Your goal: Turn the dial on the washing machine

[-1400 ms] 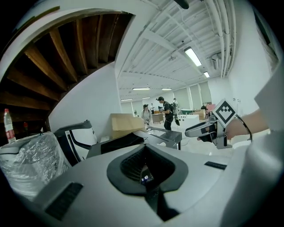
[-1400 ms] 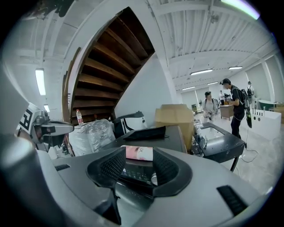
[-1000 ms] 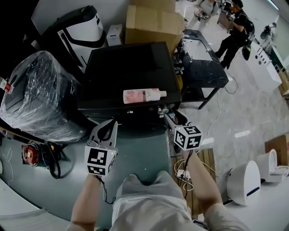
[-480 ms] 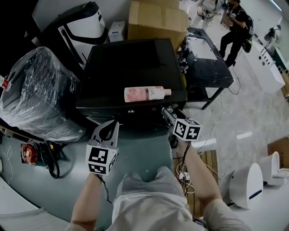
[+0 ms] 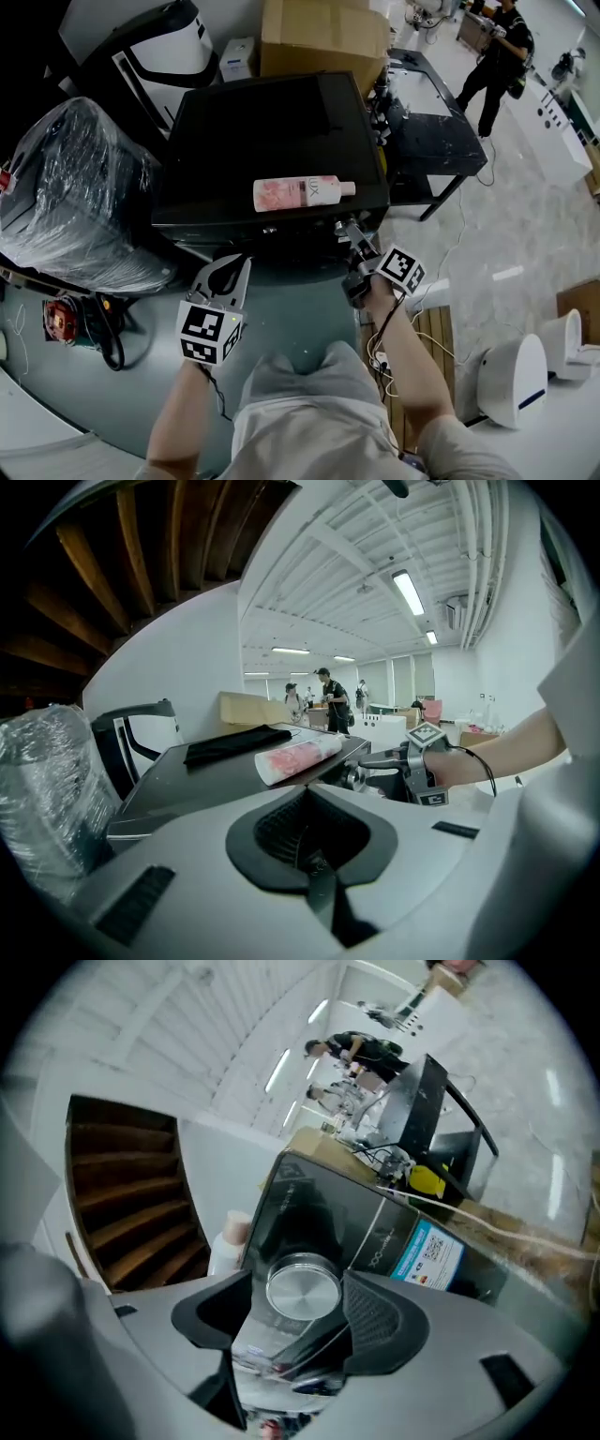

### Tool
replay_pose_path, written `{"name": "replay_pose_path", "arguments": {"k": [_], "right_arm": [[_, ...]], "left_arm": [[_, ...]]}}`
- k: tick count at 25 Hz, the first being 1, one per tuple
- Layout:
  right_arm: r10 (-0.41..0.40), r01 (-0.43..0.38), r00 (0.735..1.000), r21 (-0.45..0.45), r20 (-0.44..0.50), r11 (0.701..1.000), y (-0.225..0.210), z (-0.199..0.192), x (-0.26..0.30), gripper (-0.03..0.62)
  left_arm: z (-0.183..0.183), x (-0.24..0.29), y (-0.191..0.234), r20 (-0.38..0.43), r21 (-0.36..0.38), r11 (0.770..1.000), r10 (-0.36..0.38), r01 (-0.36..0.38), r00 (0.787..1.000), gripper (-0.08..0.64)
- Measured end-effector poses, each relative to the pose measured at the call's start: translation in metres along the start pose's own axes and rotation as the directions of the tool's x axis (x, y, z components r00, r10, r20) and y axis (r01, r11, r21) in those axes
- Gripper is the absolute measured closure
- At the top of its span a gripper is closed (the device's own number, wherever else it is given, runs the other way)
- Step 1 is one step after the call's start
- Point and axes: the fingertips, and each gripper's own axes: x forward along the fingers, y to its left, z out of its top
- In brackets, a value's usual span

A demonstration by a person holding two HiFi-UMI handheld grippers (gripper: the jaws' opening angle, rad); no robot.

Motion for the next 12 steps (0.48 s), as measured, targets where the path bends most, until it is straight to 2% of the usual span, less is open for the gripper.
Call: {"name": "replay_pose_path", "arguments": {"k": [1, 3, 4, 12], "right_arm": [[0.034, -0.037, 0.999, 0.093, 0.030, 0.995, -0.002, 0.002, 0.000, 0.281], [0.071, -0.095, 0.993, 0.275, 0.096, 0.957, -0.011, 0.005, 0.002, 0.281], [0.073, -0.109, 0.990, 0.330, 0.118, 0.938, -0.016, 0.006, 0.003, 0.282], [0.090, -0.143, 0.985, 0.406, 0.148, 0.903, -0.022, -0.001, 0.011, 0.282]], "left_arm": [[0.000, 0.000, 0.000, 0.003, -0.015, 1.000, -0.011, 0.011, 1.000, 0.540], [0.000, -0.003, -0.001, 0.021, -0.065, 0.997, -0.035, 0.036, 0.999, 0.540], [0.000, -0.004, 0.000, 0.028, -0.085, 0.995, -0.042, 0.044, 0.999, 0.540], [-0.010, -0.006, 0.002, 0.011, -0.108, 0.993, -0.046, 0.047, 0.999, 0.540]]}}
